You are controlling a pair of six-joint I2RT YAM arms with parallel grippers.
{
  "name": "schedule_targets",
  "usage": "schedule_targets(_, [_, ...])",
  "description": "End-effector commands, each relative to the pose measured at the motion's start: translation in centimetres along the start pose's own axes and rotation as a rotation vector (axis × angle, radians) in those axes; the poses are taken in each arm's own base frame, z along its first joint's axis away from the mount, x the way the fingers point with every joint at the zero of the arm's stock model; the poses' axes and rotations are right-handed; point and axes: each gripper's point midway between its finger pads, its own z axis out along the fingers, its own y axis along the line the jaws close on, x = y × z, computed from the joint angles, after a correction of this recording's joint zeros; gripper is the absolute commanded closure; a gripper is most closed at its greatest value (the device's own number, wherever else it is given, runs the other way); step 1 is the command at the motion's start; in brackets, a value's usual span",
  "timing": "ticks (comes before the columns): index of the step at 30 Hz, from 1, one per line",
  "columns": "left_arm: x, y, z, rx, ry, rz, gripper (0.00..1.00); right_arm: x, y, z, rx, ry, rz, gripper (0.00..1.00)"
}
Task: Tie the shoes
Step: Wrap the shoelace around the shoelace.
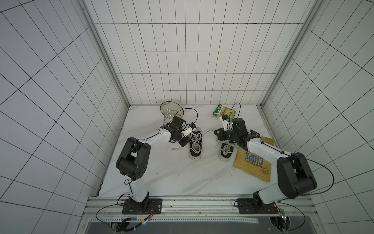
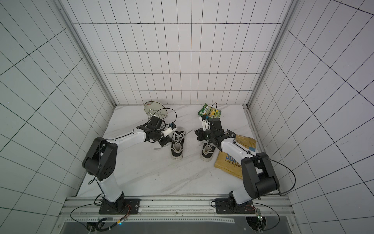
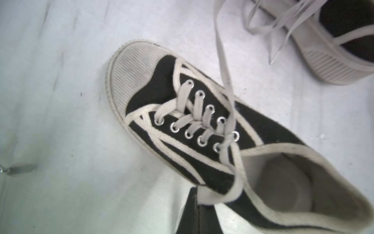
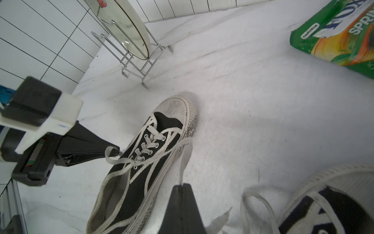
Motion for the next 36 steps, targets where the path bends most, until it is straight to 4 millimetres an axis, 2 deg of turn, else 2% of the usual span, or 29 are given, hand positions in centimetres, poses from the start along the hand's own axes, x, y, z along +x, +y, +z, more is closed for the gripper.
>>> schedule_targets(1, [-0.9, -2.0, -0.5, 0.085, -0.082, -0.116, 1.0, -4.0, 1.5, 1.5, -0.077, -0.077, 0.012, 1.0])
schedule_targets(5, [-1.0, -2.2, -0.6, 0.094, -0.126, -0.189, 1.0, -6.7, 5.4, 4.8, -0.229, -0.103, 0.002, 1.0])
schedule_targets(7, [-1.2, -2.2, -0.8, 0.101, -0.15, -0.206, 1.0, -6.7, 6.8, 6.8, -0.301, -0.094, 0.05, 1.0])
schedule_targets(10, [-1.4, -2.1, -1.3, 0.101, -0.189, -0.223, 1.0, -4.4, 9.0, 9.8, -0.402, -0.026, 0.129, 1.0])
schedule_targets(12, [-1.4, -1.9, -1.7, 0.106, -0.214, -0.244, 1.0, -2.4, 9.8, 11.1, -0.427, 0.027, 0.154, 1.0])
schedule_targets(14, [-1.2, -1.9, -1.9, 0.124, -0.237, -0.268, 1.0, -1.0, 9.6, 11.8, -0.428, 0.062, 0.188, 1.0])
schedule_targets(15, [-1.2, -2.1, -2.0, 0.137, -0.248, -0.275, 1.0, -0.6, 9.5, 12.0, -0.432, 0.077, 0.196, 0.95])
schedule_targets(18, [-1.1, -2.4, -1.7, 0.167, -0.254, -0.291, 1.0, -0.5, 8.6, 11.3, -0.397, 0.102, 0.171, 0.63])
schedule_targets(23, [-1.9, -2.2, -0.9, 0.201, -0.253, -0.303, 1.0, -1.7, 6.4, 8.1, -0.292, 0.102, 0.119, 0.42])
schedule_targets(26, [-2.4, -2.0, -0.4, 0.219, -0.252, -0.311, 1.0, -0.7, 6.0, 6.3, -0.24, 0.148, 0.102, 0.37])
schedule_targets(29, [-2.6, -1.9, 0.1, 0.234, -0.25, -0.319, 1.0, 1.3, 6.6, 5.6, -0.224, 0.217, 0.124, 0.37])
schedule_targets(33, [-2.4, -1.9, 0.4, 0.241, -0.242, -0.326, 1.0, 3.3, 8.0, 6.0, -0.241, 0.28, 0.184, 0.39])
schedule_targets(36, [-2.3, -1.9, 0.6, 0.247, -0.238, -0.329, 1.0, 4.0, 8.5, 7.1, -0.264, 0.304, 0.208, 0.43])
